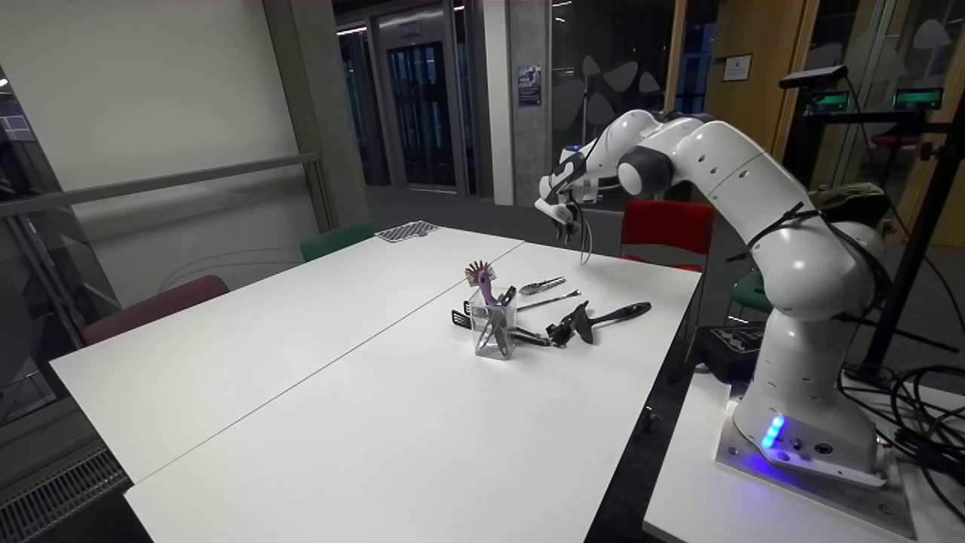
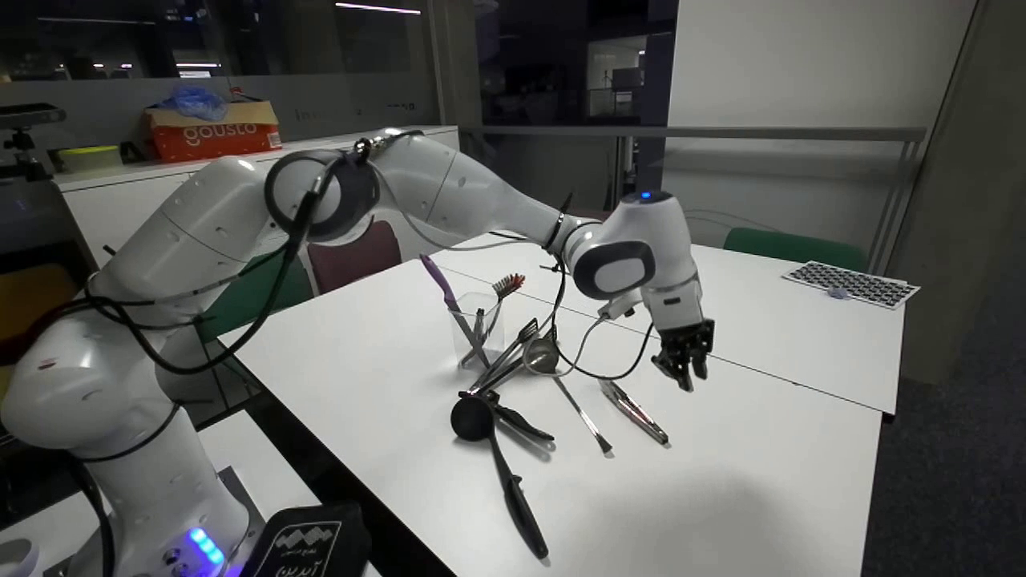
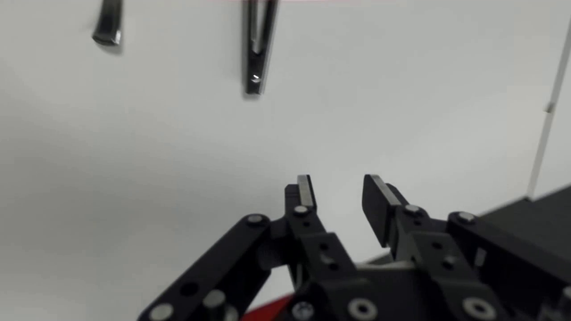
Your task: Remove the tongs from the plastic and put them on the table
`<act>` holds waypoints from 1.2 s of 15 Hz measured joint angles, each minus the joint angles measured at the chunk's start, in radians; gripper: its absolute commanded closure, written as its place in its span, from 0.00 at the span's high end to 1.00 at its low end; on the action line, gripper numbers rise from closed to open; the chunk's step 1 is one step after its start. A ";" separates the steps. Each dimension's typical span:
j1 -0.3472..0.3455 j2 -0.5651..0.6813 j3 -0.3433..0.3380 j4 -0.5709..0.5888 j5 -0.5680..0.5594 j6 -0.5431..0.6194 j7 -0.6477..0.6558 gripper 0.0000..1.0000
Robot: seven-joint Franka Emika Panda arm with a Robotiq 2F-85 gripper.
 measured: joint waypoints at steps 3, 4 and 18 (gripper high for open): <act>0.032 -0.129 0.008 -0.103 0.020 0.163 -0.078 0.93; 0.036 -0.175 0.023 -0.141 0.033 0.203 -0.116 0.99; 0.021 -0.777 0.204 -0.786 0.267 -0.129 -0.465 1.00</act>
